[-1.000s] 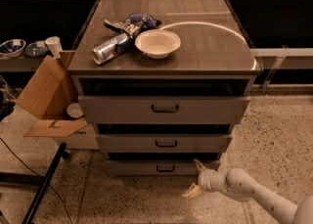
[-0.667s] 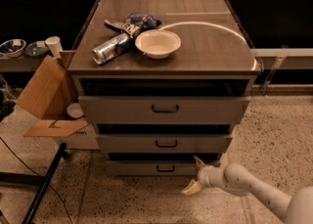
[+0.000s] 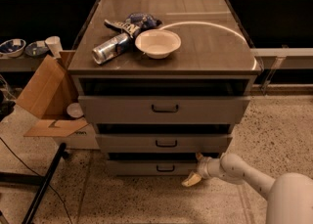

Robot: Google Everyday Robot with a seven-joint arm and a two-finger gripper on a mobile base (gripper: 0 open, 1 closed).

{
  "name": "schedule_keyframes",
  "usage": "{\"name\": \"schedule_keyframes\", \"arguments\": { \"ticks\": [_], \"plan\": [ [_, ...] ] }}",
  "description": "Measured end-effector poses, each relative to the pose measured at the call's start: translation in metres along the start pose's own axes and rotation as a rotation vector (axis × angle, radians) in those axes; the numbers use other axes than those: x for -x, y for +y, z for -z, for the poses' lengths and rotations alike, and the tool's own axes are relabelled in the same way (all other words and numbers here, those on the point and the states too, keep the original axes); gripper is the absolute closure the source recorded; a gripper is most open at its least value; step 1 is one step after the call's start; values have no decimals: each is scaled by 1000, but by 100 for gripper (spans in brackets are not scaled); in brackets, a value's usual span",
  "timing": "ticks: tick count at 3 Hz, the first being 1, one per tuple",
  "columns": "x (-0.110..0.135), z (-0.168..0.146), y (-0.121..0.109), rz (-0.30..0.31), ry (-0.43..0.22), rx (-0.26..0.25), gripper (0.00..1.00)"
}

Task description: Open bottom drawer

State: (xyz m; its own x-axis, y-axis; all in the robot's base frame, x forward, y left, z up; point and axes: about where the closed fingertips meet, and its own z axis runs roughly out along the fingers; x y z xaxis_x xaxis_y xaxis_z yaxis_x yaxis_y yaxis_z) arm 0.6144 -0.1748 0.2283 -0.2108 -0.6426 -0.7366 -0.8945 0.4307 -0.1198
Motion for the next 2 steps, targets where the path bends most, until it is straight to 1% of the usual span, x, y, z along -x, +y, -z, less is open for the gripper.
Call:
{"name": "schedule_keyframes", "arguments": {
  "ticks": [1,2],
  "plan": [
    [-4,-13,-18,-18,14,4,0],
    [-12,-26,-24,-38,23,22,0]
  ]
}}
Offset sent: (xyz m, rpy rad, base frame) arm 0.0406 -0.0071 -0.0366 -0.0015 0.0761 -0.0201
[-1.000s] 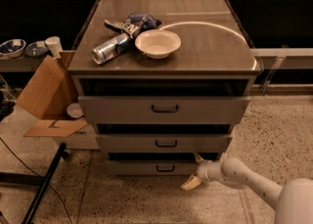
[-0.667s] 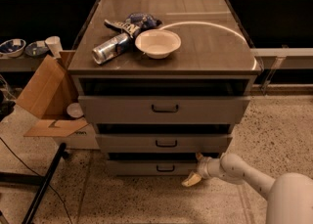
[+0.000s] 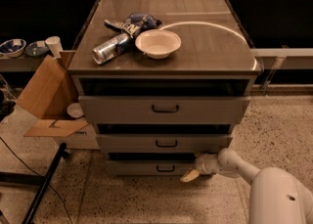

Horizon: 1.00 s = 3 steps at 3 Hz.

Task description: Open bottom drawer

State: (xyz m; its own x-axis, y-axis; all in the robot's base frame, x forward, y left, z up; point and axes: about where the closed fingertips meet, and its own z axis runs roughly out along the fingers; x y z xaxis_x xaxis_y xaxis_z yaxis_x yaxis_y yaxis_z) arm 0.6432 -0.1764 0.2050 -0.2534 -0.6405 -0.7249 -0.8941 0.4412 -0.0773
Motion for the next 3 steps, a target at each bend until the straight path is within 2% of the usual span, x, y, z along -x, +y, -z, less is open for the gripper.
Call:
{"name": "schedule_keyframes", "arguments": {
  "ticks": [1,2,3],
  "plan": [
    [-13,-12,-3,-35,11,17,0],
    [-27,-19,-4,-70,17,24,6],
    [-24,-17,-5,-70,17,24,28]
  ]
}}
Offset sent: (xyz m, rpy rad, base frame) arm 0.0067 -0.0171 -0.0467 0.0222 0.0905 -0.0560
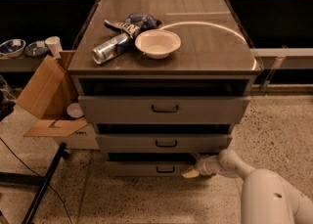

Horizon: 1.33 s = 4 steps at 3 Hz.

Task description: Open bottom drawer

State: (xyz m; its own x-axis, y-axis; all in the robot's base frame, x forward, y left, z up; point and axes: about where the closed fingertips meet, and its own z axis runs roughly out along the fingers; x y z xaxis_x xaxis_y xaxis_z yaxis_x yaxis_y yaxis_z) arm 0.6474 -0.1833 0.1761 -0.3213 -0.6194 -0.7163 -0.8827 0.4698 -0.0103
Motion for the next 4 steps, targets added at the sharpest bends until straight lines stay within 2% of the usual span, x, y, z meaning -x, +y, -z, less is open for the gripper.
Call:
{"name": "schedule_keyframes", "arguments": {
  "ticks": [1,2,3,4],
  "plan": [
    [-13,20,13,-13,13,-60,59],
    [-24,28,33,-30,31,-80,82],
    [-24,29,36,-32,31,-80,100],
    [-29,35,48,-44,35,-81,100]
  ]
}}
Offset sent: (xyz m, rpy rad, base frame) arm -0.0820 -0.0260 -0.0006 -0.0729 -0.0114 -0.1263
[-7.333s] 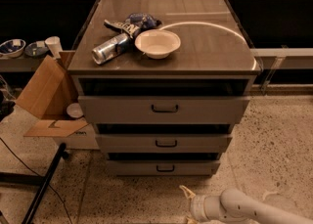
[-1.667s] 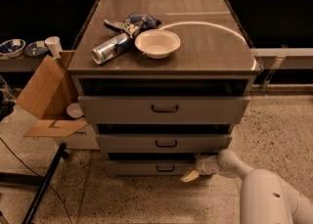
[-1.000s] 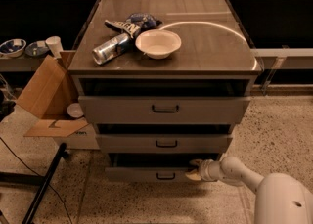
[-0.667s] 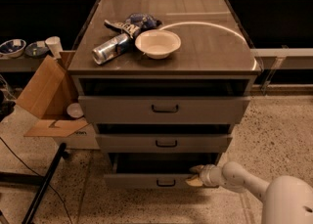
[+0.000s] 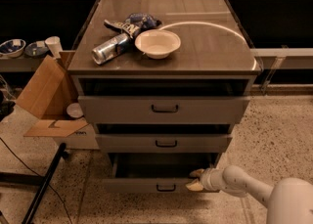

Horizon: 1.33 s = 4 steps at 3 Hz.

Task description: Open bottom drawer

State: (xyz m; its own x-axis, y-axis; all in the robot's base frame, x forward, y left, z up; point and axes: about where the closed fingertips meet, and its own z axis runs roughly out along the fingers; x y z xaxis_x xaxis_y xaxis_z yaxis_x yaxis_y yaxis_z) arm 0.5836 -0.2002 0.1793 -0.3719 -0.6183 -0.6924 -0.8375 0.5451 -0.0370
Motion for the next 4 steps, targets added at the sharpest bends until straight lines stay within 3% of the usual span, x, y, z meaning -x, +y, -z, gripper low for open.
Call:
{"name": "schedule_keyframes", "arguments": {
  "ticks": [1,2,3,4],
  "plan": [
    [0,0,0,0,0,0,100],
    [-13,3,18,-16,4,4,100],
    [-8,8,18,-16,4,4,100],
    [-19,10,30,-28,9,8,100]
  ]
}}
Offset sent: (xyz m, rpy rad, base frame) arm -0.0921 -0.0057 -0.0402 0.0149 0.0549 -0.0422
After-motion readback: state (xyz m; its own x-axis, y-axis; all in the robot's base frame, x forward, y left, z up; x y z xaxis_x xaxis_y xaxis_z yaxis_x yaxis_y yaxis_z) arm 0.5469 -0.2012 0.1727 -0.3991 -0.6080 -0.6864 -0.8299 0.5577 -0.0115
